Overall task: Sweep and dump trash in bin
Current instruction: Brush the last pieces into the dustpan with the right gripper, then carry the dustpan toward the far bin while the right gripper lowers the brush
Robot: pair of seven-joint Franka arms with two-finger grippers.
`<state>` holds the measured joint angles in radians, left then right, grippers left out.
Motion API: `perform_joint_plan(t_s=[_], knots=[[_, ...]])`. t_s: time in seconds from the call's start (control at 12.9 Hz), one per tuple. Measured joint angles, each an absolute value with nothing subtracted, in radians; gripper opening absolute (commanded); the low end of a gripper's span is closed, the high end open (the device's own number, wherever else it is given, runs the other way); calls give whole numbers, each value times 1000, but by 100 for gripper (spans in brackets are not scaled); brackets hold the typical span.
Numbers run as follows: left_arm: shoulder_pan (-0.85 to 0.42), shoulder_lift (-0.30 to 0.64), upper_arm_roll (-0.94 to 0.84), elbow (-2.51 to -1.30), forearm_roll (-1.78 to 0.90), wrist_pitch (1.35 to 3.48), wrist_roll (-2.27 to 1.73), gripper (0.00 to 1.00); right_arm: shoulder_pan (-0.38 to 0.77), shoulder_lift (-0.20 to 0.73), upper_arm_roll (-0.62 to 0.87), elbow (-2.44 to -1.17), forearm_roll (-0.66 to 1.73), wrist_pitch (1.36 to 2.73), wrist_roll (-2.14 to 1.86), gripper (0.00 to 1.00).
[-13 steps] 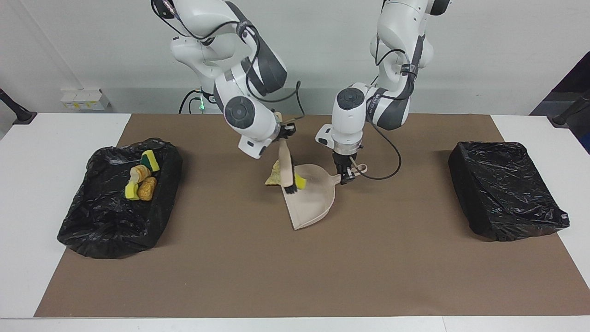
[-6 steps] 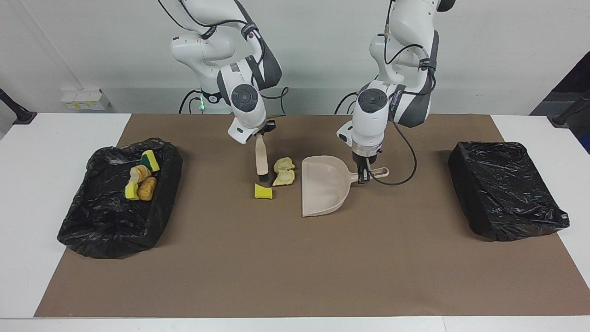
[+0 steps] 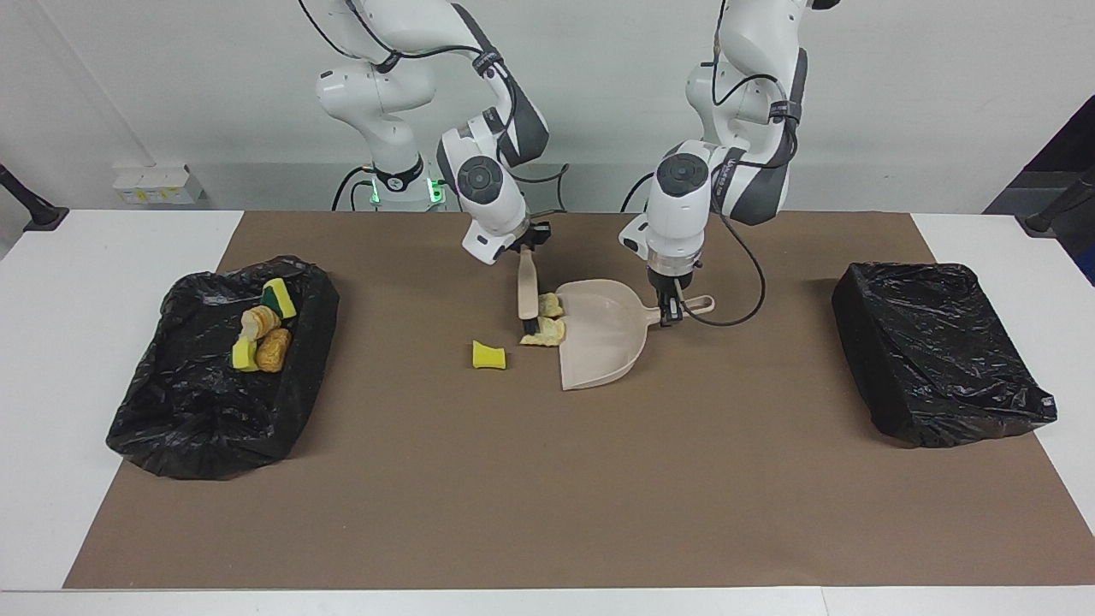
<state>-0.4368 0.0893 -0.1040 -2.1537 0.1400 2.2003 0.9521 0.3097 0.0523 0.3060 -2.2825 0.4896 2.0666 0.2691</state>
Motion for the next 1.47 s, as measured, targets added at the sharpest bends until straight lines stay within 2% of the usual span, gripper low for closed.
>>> perform_joint_plan(t_s=[0.31, 0.47, 0.7, 0.85, 1.01, 1.24, 1.47], knots=[[-443, 70, -104, -2193, 140, 2229, 915, 0, 345, 74, 306, -2208, 689, 2098, 279, 0], [-443, 69, -104, -2197, 140, 2230, 879, 0, 337, 66, 295, -2126, 669, 1991, 310, 0], [-443, 68, -105, -2201, 138, 2230, 756, 0, 284, 41, 279, -1992, 426, 1751, 332, 0], [-443, 68, -105, -2202, 138, 2230, 686, 0, 252, 40, 278, -1956, 233, 1692, 318, 0], [-443, 67, -105, -2202, 138, 2230, 648, 0, 175, 58, 278, -1960, 107, 1695, 237, 0], [-443, 67, -105, -2202, 138, 2229, 642, 0, 55, 158, 276, -1962, -72, 1771, 154, 0], [-443, 67, -105, -2203, 138, 2229, 642, 0, 66, 252, 286, -1966, -111, 1821, 144, 0]])
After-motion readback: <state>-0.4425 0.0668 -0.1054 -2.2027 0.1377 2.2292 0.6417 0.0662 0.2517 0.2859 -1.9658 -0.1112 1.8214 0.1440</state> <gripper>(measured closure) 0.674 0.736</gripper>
